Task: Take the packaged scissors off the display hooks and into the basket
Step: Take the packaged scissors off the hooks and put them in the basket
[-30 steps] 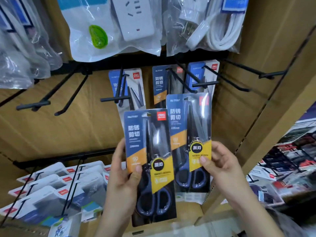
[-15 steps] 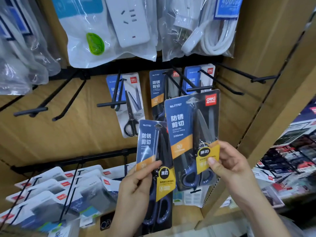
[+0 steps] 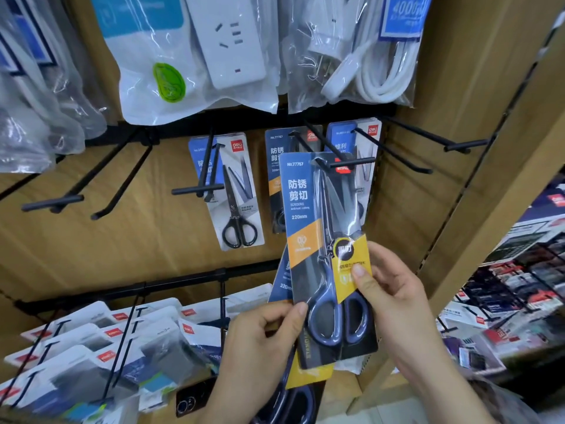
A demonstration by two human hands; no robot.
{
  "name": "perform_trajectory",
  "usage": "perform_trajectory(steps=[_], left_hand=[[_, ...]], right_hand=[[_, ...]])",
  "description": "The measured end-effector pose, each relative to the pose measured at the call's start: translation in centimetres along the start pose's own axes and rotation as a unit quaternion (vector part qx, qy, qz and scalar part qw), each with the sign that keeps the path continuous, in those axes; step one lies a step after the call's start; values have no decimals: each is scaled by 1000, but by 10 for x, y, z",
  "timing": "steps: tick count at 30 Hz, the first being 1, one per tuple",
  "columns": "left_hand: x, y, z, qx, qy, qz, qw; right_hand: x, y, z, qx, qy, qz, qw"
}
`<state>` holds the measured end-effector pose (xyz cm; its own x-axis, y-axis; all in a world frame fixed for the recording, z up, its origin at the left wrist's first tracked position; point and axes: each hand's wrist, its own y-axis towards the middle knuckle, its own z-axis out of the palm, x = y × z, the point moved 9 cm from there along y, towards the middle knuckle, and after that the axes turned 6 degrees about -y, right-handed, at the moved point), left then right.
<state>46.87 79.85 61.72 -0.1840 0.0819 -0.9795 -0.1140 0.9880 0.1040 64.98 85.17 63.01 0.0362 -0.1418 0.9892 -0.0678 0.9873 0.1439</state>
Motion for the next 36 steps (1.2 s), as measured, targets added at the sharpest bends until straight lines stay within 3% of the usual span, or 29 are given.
perform_trajectory(steps=[4, 9, 16, 26, 36], left_hand=[[8, 9, -10, -41, 49, 6, 998], [4, 16, -7, -28, 40, 9, 999], [20, 14, -13, 7, -11, -10, 1000], [25, 30, -27, -28, -74, -55, 995], [60, 6, -57, -76, 27, -130, 988]], right_hand=[[-6, -10, 17, 117, -96, 3, 989], [-1, -11, 4, 19, -153, -28, 988], [11, -6, 11, -27, -93, -59, 994], [8, 39, 27, -37, -102, -39, 993], [-11, 66, 33, -40, -199, -45, 978]])
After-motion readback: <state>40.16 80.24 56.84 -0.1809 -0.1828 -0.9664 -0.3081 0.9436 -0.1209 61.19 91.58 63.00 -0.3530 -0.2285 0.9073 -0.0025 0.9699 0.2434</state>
